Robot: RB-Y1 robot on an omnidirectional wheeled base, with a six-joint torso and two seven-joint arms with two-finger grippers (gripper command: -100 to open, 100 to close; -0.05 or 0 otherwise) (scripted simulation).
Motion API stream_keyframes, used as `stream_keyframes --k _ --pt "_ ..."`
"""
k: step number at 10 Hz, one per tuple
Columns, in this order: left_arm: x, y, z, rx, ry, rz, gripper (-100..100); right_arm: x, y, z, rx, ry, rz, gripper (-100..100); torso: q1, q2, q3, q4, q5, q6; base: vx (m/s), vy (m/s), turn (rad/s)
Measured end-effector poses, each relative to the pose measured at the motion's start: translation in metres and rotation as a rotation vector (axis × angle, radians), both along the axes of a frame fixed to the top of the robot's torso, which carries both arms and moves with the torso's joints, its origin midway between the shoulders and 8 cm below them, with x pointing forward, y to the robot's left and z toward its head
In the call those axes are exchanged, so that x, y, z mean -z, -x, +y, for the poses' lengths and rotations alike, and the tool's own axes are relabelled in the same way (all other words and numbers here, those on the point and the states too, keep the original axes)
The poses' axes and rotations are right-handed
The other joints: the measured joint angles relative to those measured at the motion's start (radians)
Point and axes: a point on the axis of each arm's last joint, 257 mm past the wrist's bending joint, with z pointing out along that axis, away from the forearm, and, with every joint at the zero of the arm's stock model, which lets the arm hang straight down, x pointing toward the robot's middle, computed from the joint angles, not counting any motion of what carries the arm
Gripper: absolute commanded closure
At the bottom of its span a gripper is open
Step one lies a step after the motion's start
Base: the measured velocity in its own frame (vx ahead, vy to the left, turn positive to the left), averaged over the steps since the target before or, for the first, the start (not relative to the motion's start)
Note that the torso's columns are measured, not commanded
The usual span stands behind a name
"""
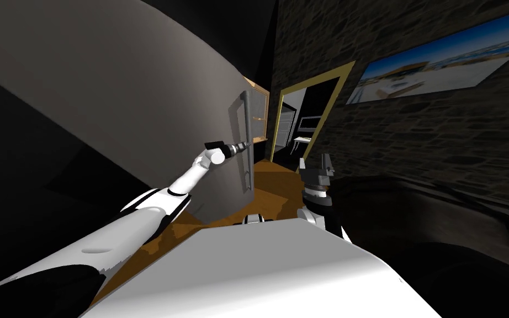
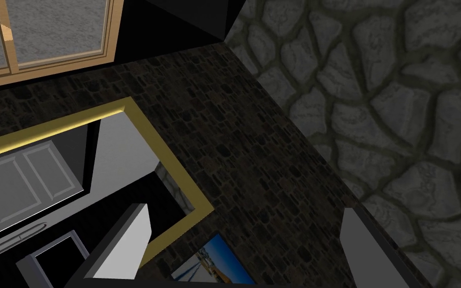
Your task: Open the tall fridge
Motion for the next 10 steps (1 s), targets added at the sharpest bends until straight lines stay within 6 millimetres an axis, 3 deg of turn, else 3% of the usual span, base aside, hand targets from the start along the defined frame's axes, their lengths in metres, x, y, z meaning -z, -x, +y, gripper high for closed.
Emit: stream_keyframes --k 2,8,10 --pt "0.001 0.013 -0.011 0.037 -0.005 0.001 100 0.0 0.0 0.0 0.0 0.0 0.0 0 0.0 0.0 0.0 -0.001 0.001 -0.001 -0.087 0.079 -0.034" --pt "0.002 0.073 -0.072 0.229 -0.001 0.0 100 0.0 0.0 0.0 0.0 0.0 0.0 0 0.005 0.0 0.001 -0.003 0.002 -0.001 -0.167 0.137 -0.056" --pt "0.005 0.087 -0.084 0.271 -0.005 0.008 100 0.0 0.0 0.0 0.0 0.0 0.0 0 0.001 -0.004 -0.003 -0.003 0.001 -0.001 -0.12 0.085 -0.01"
